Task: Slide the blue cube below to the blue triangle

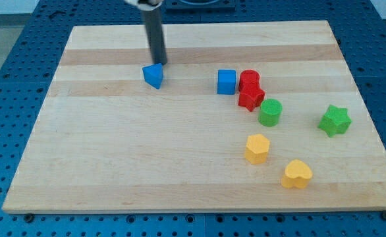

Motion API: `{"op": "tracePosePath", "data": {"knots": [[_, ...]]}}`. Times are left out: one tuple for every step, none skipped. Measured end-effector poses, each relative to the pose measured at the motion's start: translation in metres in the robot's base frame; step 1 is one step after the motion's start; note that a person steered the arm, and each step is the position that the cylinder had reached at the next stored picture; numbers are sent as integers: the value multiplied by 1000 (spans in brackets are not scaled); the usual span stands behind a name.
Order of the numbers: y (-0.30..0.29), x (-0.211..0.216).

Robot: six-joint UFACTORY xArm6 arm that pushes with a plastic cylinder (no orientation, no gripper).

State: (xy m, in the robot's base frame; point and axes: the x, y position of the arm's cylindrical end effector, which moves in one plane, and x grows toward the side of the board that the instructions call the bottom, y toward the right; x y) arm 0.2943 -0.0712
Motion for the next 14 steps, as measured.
{"op": "tracePosePath", "data": {"knots": [[84, -20], [108, 9], [108, 45], [127, 53], [169, 57], [157, 71], [125, 72], [101, 73], [100, 83], [98, 95], [96, 116], [96, 141], [74, 153], [50, 140]]}}
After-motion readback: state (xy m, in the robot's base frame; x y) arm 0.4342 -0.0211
